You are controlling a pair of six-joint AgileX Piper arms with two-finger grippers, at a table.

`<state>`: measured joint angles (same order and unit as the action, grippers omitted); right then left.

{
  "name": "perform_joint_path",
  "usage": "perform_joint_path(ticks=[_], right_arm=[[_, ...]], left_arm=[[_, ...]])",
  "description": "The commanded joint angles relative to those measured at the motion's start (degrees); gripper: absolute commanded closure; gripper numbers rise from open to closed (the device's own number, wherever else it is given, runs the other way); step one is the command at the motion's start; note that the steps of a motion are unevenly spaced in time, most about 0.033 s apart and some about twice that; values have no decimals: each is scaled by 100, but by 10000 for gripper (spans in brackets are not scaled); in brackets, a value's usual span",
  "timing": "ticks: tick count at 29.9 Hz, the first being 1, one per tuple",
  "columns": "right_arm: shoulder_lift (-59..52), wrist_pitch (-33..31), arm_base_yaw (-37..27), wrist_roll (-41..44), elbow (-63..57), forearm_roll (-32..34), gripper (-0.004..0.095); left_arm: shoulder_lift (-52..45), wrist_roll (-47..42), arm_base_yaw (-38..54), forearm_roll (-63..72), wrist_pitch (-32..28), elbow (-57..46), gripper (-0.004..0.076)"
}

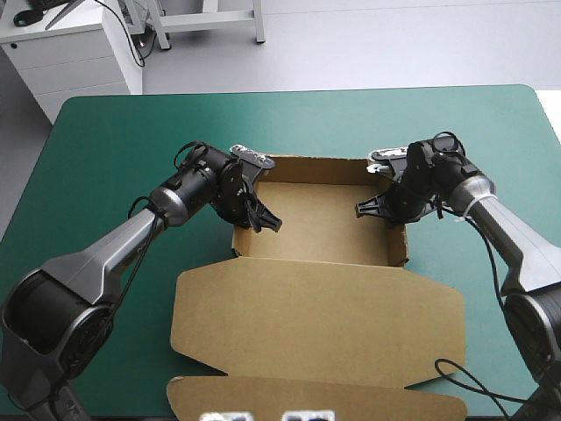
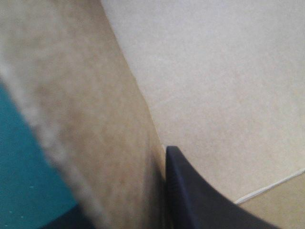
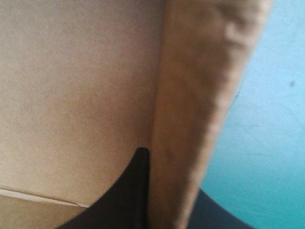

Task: Fold the box

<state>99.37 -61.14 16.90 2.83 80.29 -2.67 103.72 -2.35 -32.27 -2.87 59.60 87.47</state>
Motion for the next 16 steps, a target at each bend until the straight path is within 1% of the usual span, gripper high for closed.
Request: perform_joint_path(ticks=[1, 2, 3, 5, 6, 9, 10, 11, 12, 16], right_arm=[[-235, -141, 19, -381, 175, 572, 868], [-235, -141, 19, -381, 175, 525, 816], [-235, -141, 19, -381, 175, 474, 769], [-245, -161, 19, -370, 175, 329, 610], [-245, -171, 19, -384, 175, 267, 533], [-256, -221, 19, -384, 175, 226, 240], [-266, -248, 19, -384, 175, 226, 169], [-268, -274, 19, -384, 175, 226, 119], [-280, -305, 19, -384, 175, 226, 97], [-398, -346, 19, -384, 175, 216, 95]], left_arm=[[-281, 339, -42, -122, 3, 146, 433], [-281, 339, -42, -111, 18, 146, 362], [-281, 339, -42, -111, 48, 146, 318], [-281, 314, -42, -124, 99, 146, 235], [-281, 314, -42, -124, 127, 146, 220], [-292, 314, -42, -124, 226, 146, 215], [-292, 314, -42, -124, 265, 146, 215], [-302, 314, -42, -124, 279, 146, 215], [-303, 314, -42, -124, 279, 146, 215], [-416, 332, -42, -40, 192, 146, 215]])
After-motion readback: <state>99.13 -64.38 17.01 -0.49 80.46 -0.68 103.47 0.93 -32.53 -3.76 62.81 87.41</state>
